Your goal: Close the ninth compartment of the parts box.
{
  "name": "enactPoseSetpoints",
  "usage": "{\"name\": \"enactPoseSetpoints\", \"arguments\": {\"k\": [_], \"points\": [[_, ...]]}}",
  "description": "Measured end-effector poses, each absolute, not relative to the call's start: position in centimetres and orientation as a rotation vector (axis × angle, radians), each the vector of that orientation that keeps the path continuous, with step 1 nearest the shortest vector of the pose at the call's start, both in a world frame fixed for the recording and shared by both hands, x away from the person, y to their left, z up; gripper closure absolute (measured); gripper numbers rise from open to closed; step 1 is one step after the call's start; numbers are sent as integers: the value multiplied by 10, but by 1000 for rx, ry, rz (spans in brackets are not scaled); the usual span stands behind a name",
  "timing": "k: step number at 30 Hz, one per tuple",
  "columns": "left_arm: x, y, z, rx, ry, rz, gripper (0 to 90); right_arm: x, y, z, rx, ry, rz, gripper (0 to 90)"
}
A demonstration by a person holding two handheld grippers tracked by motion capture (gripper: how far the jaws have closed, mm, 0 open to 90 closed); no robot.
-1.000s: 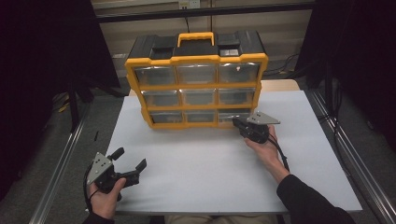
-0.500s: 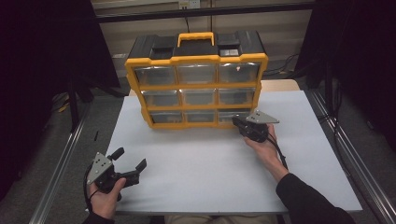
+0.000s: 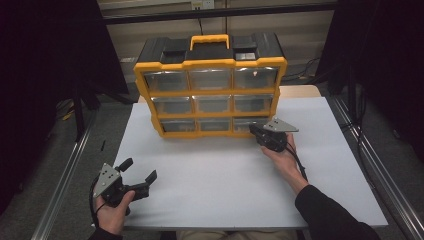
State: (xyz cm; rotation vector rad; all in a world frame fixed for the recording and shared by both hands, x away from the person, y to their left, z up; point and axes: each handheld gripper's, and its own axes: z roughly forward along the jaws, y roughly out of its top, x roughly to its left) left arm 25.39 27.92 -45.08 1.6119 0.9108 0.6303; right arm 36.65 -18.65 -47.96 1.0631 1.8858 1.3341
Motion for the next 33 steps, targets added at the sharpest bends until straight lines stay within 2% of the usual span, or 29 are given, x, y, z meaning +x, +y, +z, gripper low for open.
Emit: {"name": "enactPoseSetpoints", "arguments": {"k": [13, 33], "points": [[254, 279, -451, 1611, 915, 629, 34, 379, -187, -479, 1080, 1876, 1315, 900], [262, 276, -453, 1606, 919, 615, 34, 379, -191, -484, 1128, 1883, 1313, 900]]}}
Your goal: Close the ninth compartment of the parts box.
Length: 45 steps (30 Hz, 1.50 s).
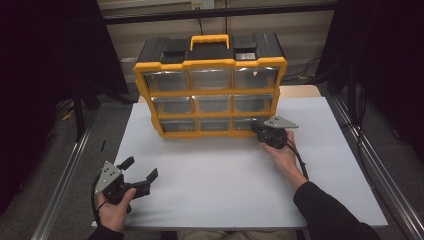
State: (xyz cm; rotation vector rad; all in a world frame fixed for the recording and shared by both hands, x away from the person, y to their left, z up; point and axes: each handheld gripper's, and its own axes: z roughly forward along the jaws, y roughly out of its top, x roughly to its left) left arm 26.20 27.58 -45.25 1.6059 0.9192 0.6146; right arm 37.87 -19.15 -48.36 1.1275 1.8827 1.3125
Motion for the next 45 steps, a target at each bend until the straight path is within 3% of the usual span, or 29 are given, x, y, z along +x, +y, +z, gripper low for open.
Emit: {"name": "enactPoseSetpoints", "arguments": {"k": [13, 41, 45], "points": [[264, 278, -454, 1623, 914, 613, 34, 373, -191, -480, 1145, 1884, 1359, 803], [258, 279, -452, 1614, 911, 623, 34, 348, -196, -459, 1187, 1891, 1420, 21], [258, 280, -452, 1619, 910, 622, 34, 344, -201, -456, 1196, 1886, 1412, 8]]}}
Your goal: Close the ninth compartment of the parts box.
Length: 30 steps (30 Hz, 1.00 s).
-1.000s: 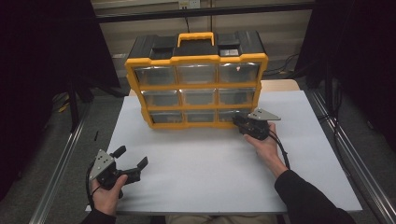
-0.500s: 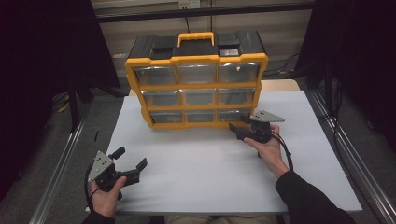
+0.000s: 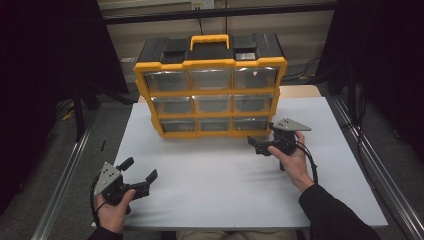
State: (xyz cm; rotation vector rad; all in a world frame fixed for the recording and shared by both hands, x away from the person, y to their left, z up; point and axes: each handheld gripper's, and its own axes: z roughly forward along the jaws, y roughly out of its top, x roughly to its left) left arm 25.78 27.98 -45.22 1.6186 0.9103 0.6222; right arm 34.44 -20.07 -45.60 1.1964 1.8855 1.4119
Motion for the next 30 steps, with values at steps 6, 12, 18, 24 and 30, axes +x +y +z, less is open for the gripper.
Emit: {"name": "enactPoseSetpoints", "arguments": {"k": [6, 12, 18, 24, 30], "points": [[258, 278, -452, 1605, 912, 618, 34, 334, -207, -454, 1154, 1866, 1412, 21], [258, 278, -452, 1602, 915, 613, 34, 322, -212, -451, 1140, 1861, 1404, 16], [258, 280, -452, 1611, 916, 622, 34, 313, -219, -450, 1135, 1855, 1400, 18], [258, 280, -452, 1612, 916, 622, 34, 304, -227, -445, 1143, 1822, 1413, 18], [257, 280, -452, 1603, 922, 622, 34, 294, -229, -445, 1135, 1829, 1406, 19]]}}
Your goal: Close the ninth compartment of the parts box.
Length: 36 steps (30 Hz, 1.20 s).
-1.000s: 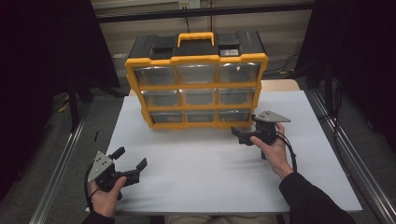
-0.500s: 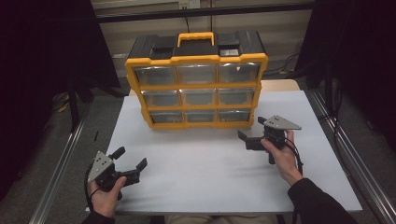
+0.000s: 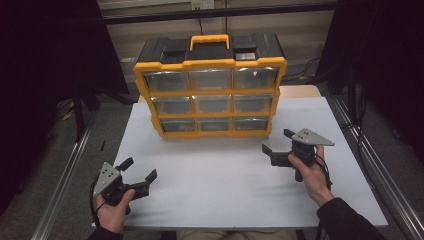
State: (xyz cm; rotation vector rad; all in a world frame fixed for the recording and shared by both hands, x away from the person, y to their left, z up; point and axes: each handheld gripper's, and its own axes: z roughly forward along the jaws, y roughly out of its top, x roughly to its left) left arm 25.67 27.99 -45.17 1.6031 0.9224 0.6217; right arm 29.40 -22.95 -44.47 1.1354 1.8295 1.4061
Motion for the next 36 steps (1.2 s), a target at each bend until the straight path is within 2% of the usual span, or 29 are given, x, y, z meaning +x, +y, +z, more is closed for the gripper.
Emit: {"name": "enactPoseSetpoints", "arguments": {"k": [36], "points": [[255, 277, -450, 1599, 920, 613, 34, 234, -274, -440, 1197, 1742, 1365, 18]]}}
